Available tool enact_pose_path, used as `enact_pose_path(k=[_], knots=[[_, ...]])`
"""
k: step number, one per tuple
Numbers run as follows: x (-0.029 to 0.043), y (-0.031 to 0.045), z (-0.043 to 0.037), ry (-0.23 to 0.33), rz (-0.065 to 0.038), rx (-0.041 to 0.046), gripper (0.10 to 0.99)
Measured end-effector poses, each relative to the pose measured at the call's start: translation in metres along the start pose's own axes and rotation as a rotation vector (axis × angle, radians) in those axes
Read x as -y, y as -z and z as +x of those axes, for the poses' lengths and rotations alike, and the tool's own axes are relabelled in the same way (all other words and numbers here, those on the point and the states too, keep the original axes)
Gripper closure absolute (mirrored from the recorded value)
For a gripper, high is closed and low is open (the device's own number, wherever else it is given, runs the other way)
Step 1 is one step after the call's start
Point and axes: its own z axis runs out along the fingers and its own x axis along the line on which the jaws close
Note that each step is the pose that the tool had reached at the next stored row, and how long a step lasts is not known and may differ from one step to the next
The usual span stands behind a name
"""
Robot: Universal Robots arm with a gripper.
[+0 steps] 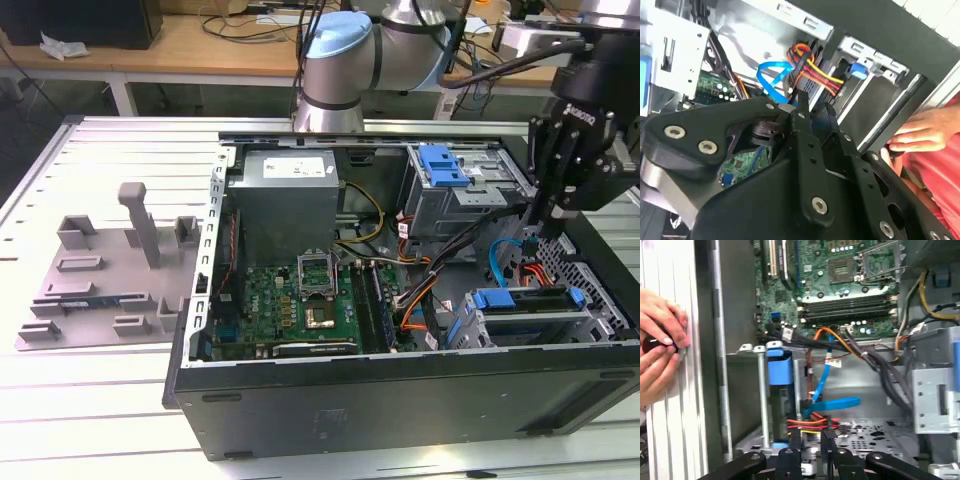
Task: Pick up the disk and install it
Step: 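Insert the second disk wire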
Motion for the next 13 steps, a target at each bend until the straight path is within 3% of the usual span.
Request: enact_pose_path(k=[1,3,5,7,9,10,12,13], knots=[[-0.0115,-0.0042,-0.0028,-0.001,-0.002,-0.0095,0.784],[-0.012,-0.0038,-0.0027,-0.001,-0.003,-0.0195,0.784],[-0.0121,-0.0033,-0.0026,-0.002,-0.003,-0.0357,0.784],[-0.0121,-0.0033,-0.0026,-0.003,-0.002,-0.0579,0.784],[-0.0132,-0.0035,-0.0025,-0.004,-0.001,-0.0876,0.784],[-0.0151,-0.0043,-0.0026,-0.005,-0.001,-0.0938,0.784],[-0.0218,-0.0074,-0.003,-0.01,-0.002,-0.0994,0.784],[-0.0218,-0.0075,-0.0031,-0.01,-0.002,-0.1011,0.784]])
